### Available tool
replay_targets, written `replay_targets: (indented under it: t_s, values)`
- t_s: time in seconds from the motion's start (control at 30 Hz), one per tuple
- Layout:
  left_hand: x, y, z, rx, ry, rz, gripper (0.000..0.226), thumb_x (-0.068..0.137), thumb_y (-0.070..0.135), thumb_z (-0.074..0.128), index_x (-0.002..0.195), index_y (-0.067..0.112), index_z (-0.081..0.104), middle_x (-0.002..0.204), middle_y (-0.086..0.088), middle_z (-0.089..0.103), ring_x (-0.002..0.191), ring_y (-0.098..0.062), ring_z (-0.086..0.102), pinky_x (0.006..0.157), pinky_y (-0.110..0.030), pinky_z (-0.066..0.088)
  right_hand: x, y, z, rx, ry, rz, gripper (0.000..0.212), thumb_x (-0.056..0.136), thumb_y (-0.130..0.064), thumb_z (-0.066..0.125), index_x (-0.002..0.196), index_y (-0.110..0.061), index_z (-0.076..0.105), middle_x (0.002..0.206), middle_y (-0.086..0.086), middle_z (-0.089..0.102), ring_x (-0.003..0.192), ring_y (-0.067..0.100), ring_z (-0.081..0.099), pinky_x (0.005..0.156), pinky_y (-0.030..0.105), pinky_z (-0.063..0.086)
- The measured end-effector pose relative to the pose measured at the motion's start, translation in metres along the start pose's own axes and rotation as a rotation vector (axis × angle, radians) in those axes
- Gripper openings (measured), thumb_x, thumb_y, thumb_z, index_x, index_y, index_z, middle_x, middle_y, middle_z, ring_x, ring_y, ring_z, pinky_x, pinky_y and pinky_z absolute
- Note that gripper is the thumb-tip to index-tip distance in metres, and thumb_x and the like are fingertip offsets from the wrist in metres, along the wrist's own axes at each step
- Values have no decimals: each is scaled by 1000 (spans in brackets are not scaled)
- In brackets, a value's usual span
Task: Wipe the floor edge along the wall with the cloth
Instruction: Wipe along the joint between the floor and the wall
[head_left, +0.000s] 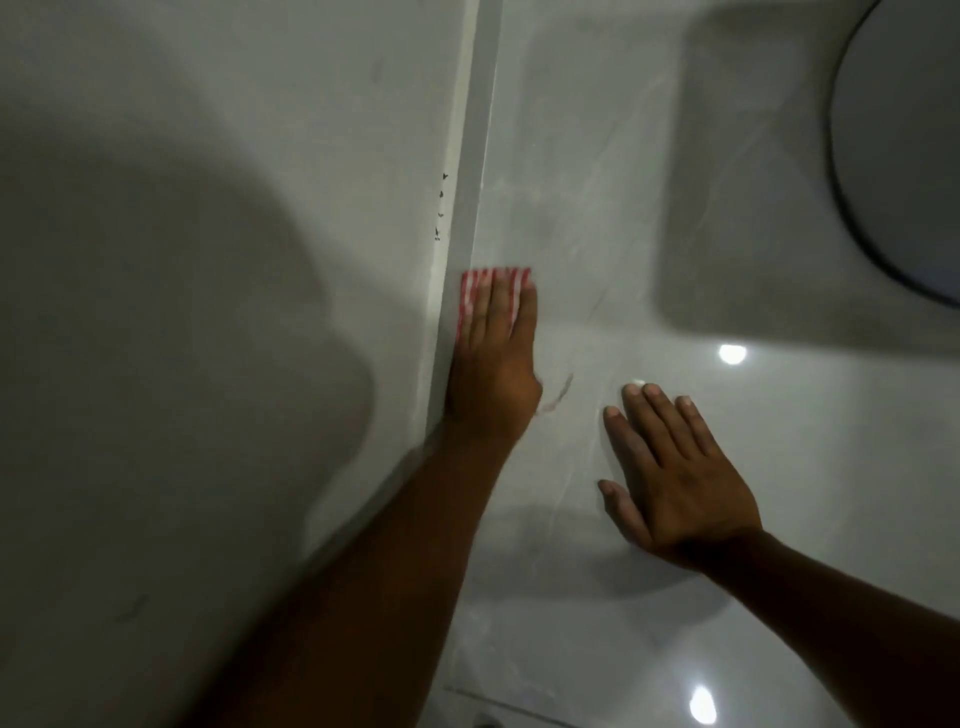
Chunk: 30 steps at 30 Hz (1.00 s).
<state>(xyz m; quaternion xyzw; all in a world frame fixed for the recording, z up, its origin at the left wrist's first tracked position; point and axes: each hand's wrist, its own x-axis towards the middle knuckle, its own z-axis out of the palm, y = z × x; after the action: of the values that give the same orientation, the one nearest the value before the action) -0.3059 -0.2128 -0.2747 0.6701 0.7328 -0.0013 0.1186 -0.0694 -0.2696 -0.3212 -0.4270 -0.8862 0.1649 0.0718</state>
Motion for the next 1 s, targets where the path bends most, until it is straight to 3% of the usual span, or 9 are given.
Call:
replay_targets:
  t_s: [0.17, 0.3, 0.5, 0.6, 0.77, 0.87, 1.0]
  values:
    - [-70, 0, 17, -41, -49, -49, 76, 93, -2, 41, 163, 14, 17, 172, -14, 15, 160, -35, 6, 131, -54, 13, 0, 1, 1, -33, -43, 11, 78, 96, -53, 46, 158, -7, 34, 167, 18, 22, 157, 33, 16, 128, 51, 12]
    - [0, -2, 3, 49, 18, 31, 76, 88, 1, 23, 163, 9, 14, 171, -19, 14, 160, -38, 6, 132, -54, 8, 0, 0, -1, -24, -36, 0, 78, 97, -53, 45, 158, -6, 33, 167, 20, 23, 157, 34, 15, 128, 50, 9]
    - [97, -7, -12, 4, 20, 17, 83, 86, -5, 43, 162, 7, 13, 171, -19, 13, 159, -40, 5, 133, -50, 4, 2, -2, -5, -11, -29, -6, 78, 95, -48, 51, 156, -2, 36, 165, 25, 26, 156, 38, 18, 127, 54, 14]
    - [53, -6, -5, -12, 32, 34, 81, 89, -3, 41, 163, 10, 12, 172, -17, 12, 160, -37, 4, 133, -48, 6, 1, -1, -6, -26, -32, 6, 79, 95, -50, 50, 157, -4, 35, 165, 24, 26, 156, 38, 18, 127, 53, 13]
    - [-90, -3, 21, -107, 113, -2, 81, 81, -3, 39, 160, 6, 25, 168, -19, 25, 159, -39, 14, 130, -57, 17, 3, -1, -6, -18, -57, 10, 80, 95, -51, 49, 158, -5, 32, 166, 23, 25, 157, 37, 17, 128, 52, 10]
    - [-173, -2, 31, -119, 47, -48, 80, 81, 1, 43, 159, 5, 28, 168, -19, 27, 159, -38, 14, 126, -61, 24, 3, -1, -4, -17, -57, 1, 80, 95, -52, 45, 158, -6, 31, 167, 23, 23, 157, 36, 15, 128, 51, 8]
    - [-213, -6, 37, -121, -63, -14, 64, 94, 16, 39, 157, 6, 35, 165, -21, 32, 157, -41, 19, 128, -62, 19, 1, 1, -4, -20, -26, -25, 79, 95, -52, 44, 157, -5, 32, 165, 24, 26, 156, 37, 17, 128, 51, 8]
